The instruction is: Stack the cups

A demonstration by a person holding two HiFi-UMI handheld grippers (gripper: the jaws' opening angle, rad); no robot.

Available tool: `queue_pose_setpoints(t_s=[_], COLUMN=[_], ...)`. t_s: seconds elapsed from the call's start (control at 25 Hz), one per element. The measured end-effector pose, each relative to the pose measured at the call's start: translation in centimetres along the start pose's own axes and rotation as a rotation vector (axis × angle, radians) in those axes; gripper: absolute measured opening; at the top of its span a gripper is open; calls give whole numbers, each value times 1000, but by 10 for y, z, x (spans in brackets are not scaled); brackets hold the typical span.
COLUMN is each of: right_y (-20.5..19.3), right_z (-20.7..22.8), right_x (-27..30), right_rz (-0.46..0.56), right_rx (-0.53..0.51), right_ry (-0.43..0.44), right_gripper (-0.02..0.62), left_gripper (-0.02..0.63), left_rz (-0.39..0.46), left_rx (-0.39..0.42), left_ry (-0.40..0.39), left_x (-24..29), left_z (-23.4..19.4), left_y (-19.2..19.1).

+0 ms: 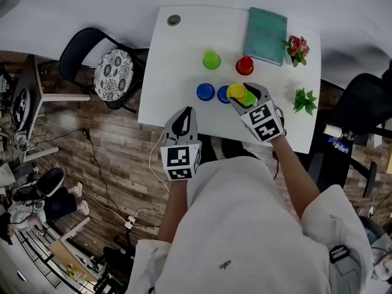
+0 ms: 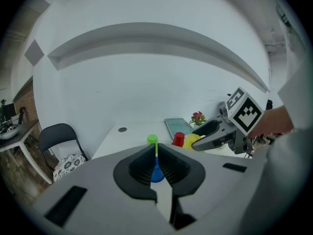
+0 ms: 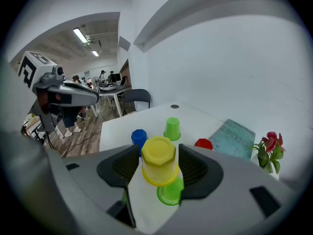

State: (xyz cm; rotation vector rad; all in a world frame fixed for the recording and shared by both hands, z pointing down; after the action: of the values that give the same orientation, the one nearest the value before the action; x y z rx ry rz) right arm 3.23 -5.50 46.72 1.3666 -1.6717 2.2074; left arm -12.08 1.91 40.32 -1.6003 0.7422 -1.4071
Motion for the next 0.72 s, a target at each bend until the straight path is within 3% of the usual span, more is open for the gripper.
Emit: queue_pose_setpoints(t_s=[0.48, 0.72], right_y=[18, 24], right_z=[2, 5], right_x=[-25, -41], right_rz=[74, 116], right_rx=[30, 100], right_ry=[10, -15], right_gripper=[262, 261], left_gripper=[31, 31], left_rz=[-10, -1], left_rx=[0, 16], left_ry=[-10, -58], left_x=[12, 26], left_z=[7, 5], left_y=[3, 13])
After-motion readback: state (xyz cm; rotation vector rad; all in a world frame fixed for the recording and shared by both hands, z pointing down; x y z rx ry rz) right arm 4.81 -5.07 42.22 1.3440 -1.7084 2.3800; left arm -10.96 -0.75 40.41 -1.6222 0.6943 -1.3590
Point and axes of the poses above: the fingertips, and each gripper's own axes: x forward along the fingers, z to its right, y out of its top, the point moved 3 cm from there along -x, backward along the fingers, and after that the axes turned 1 degree about y, right-handed, at the moved point
